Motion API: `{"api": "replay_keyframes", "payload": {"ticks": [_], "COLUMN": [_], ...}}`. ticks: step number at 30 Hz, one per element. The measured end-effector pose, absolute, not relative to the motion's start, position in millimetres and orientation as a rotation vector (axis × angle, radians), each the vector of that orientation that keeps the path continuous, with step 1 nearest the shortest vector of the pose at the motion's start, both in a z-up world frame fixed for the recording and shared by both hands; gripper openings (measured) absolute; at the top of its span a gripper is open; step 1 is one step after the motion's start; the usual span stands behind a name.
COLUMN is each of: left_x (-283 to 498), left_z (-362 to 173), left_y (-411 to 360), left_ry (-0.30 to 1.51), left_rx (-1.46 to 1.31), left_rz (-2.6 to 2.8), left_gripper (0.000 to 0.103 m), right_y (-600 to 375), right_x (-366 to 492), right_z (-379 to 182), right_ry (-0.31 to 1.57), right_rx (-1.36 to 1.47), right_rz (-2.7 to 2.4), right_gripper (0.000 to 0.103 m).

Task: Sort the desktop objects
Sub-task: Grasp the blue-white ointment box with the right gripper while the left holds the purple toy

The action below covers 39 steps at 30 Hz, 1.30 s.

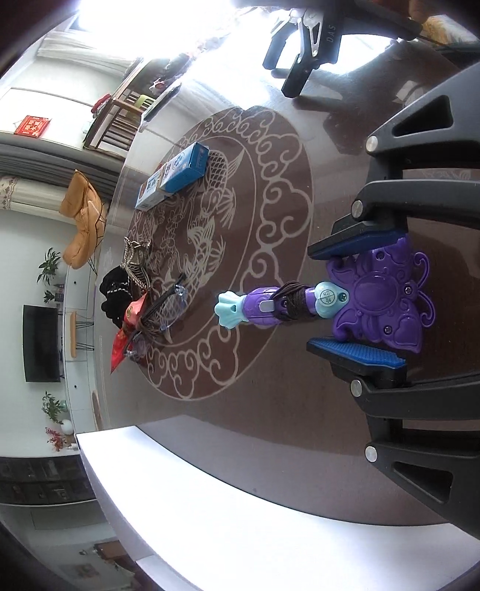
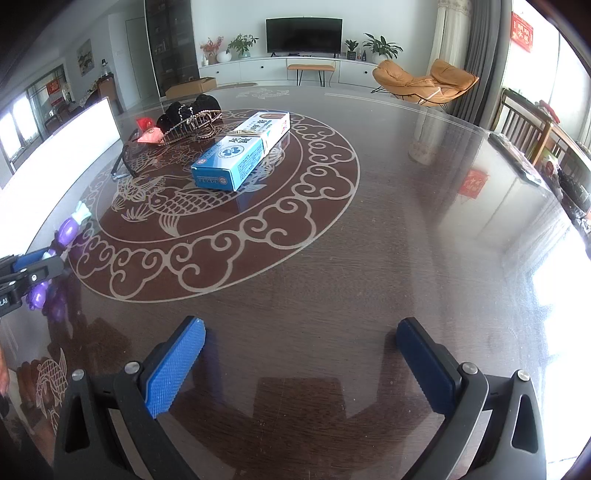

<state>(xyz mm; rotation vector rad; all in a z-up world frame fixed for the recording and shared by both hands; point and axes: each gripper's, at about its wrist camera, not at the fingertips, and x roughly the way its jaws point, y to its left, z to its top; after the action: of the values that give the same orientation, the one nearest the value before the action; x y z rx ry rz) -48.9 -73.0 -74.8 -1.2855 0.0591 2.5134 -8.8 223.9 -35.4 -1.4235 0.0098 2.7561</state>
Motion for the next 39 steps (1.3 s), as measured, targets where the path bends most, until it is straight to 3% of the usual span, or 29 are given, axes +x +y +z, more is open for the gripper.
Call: {"api": "replay_keyframes", "payload": {"ticks": [12, 19, 24, 28, 29, 32, 34, 35, 39], "left_x": [-47, -47, -45, -45, -46, -45, -45, -45, -45], "left_z": [-77, -78, -77, -77, -78, -77, -77, -78, -78], "left_y": [-75, -77, -75, -74, -74, -74, -73, -73, -72], "left_ry": [0.003, -0.010, 0.006, 0.020, 0.020, 0.024, 0.031, 0.034, 0.038], "left_rx": [-1.223, -1.221, -1.223, -1.225, -1.225, -1.225, -1.226, -1.227, -1.227], "left_rz": [2.546, 2.543, 2.548, 2.551, 2.552, 2.553, 2.555, 2.556, 2.557], "left_gripper": [0.043, 0.043, 0.043, 0.043, 0.043, 0.043, 0.043, 0.043, 0.043], "right_y": [224, 229, 192, 173, 170, 171, 169, 169, 171], "right_x": [-12, -80, -168, -194, -197, -194, -187, -183, -145], "right_z": [-34, 16, 8, -12, -17, -24, -21, -20, -20], "right_ry": [0.002, 0.242, 0.151, 0.051, 0.052, 0.066, 0.018, -0.004, -0.041], "right_rx": [-1.477, -1.447, -1.633, -1.620, -1.629, -1.606, -1.565, -1.557, -1.547], "right_rz": [2.750, 2.798, 2.700, 2.627, 2.618, 2.628, 2.677, 2.691, 2.747], "right_gripper": [0.103, 0.103, 0.103, 0.101, 0.100, 0.080, 0.051, 0.045, 0.044]}}
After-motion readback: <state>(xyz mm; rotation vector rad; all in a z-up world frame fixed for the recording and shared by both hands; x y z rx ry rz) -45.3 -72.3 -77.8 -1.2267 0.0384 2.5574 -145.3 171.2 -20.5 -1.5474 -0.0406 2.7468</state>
